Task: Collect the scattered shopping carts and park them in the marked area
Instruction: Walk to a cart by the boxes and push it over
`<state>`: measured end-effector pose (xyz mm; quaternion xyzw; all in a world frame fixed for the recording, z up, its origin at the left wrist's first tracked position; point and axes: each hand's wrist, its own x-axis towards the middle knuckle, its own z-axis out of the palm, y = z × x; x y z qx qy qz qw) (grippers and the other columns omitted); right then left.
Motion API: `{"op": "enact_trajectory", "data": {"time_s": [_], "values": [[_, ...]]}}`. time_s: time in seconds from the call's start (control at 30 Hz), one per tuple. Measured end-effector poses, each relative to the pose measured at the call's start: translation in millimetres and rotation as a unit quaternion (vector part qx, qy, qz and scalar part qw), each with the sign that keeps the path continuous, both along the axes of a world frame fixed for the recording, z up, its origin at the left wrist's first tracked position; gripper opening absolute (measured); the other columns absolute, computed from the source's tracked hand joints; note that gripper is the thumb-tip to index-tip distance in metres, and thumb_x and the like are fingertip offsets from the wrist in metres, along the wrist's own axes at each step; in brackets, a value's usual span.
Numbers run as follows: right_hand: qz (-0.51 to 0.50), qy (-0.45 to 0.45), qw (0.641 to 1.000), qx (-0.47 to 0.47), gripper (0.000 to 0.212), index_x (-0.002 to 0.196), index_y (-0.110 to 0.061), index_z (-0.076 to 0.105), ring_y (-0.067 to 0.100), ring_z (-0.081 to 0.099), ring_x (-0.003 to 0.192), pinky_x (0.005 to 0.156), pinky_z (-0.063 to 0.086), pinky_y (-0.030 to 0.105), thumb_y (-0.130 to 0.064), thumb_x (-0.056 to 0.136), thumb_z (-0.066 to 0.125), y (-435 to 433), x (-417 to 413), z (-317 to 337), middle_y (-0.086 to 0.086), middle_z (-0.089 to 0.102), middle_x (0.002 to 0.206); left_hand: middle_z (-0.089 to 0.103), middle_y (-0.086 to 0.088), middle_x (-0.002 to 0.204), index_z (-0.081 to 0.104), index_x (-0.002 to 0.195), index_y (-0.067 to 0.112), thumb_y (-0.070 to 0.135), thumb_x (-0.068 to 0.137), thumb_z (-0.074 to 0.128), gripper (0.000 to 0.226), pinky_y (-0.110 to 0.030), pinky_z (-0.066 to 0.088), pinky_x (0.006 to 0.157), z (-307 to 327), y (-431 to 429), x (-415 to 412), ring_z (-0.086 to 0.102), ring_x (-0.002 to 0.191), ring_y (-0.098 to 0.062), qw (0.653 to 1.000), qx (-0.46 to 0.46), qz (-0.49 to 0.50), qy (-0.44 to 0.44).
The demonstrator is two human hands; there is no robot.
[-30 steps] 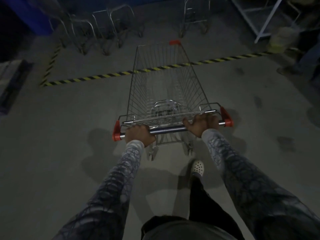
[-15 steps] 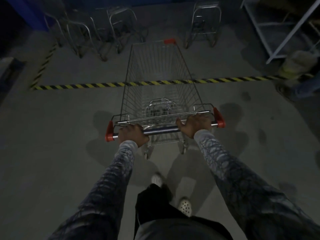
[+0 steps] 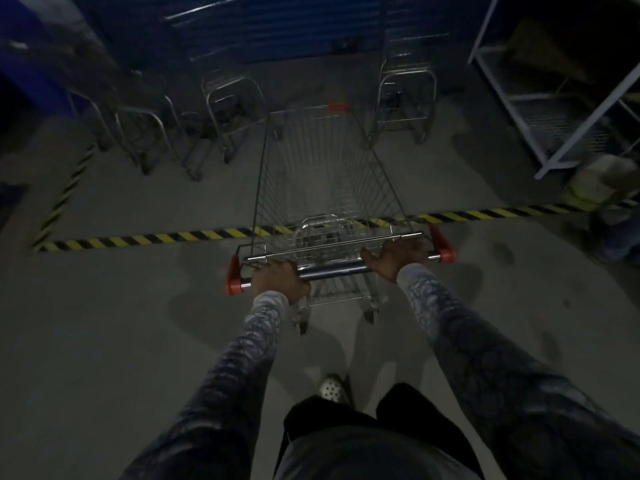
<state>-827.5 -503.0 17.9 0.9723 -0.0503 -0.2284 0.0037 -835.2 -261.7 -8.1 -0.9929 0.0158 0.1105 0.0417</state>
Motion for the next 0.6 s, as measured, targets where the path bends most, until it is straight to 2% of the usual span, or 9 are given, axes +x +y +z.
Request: {"op": "enact_trajectory", "data": {"time_s": [0.23, 0.33, 0.43, 0.6], "values": [[-0.018, 0.003, 1.0, -0.005, 0.094, 0.132, -0.016, 0.06, 0.03, 0.05, 0.13, 0.105, 0.035, 0.046, -0.081, 0.086, 0.01, -6.4, 141.1, -9.0, 0.007, 0.056, 0.141, 0.073, -0.002, 0.092, 0.073, 0.092, 0.02, 0.056, 0.07, 0.057, 0.045, -0.032, 0.049, 0.073, -5.6, -3.3, 147.7, 0.07, 0.088, -0.027, 1.0, 0.002, -0.012, -0.009], [-0.01, -0.01, 1.0, -0.006, 0.095, 0.131, -0.017, 0.061, 0.03, 0.052, 0.128, 0.106, 0.036, 0.045, -0.082, 0.084, 0.01, -14.2, 214.0, -11.1, 0.006, 0.059, 0.138, 0.073, -0.002, 0.096, 0.073, 0.095, 0.021, 0.052, 0.072, 0.058, 0.042, -0.033, 0.051, 0.077, -5.2, -13.1, 218.0, 0.07, 0.092, -0.028, 1.0, -0.004, -0.006, -0.009], [-0.005, -0.015, 1.0, -0.007, 0.092, 0.131, -0.018, 0.061, 0.028, 0.053, 0.128, 0.106, 0.036, 0.045, -0.082, 0.085, 0.013, -25.7, 286.2, -10.0, 0.005, 0.059, 0.138, 0.073, -0.001, 0.096, 0.073, 0.094, 0.021, 0.049, 0.073, 0.057, 0.038, -0.033, 0.046, 0.077, -4.3, -24.7, 288.3, 0.069, 0.092, -0.028, 1.0, 0.018, -0.006, -0.02], [0.005, 0.003, 1.0, 0.008, 0.092, 0.142, -0.017, 0.052, 0.029, 0.046, 0.135, 0.108, 0.032, 0.046, -0.08, 0.087, 0.012, -38.5, 402.3, -11.8, 0.007, 0.05, 0.148, 0.074, -0.001, 0.092, 0.074, 0.091, 0.022, 0.05, 0.072, 0.055, 0.039, -0.035, 0.046, 0.079, 0.0, -37.3, 395.6, 0.07, 0.089, -0.027, 0.999, 0.017, 0.009, -0.028]]}}
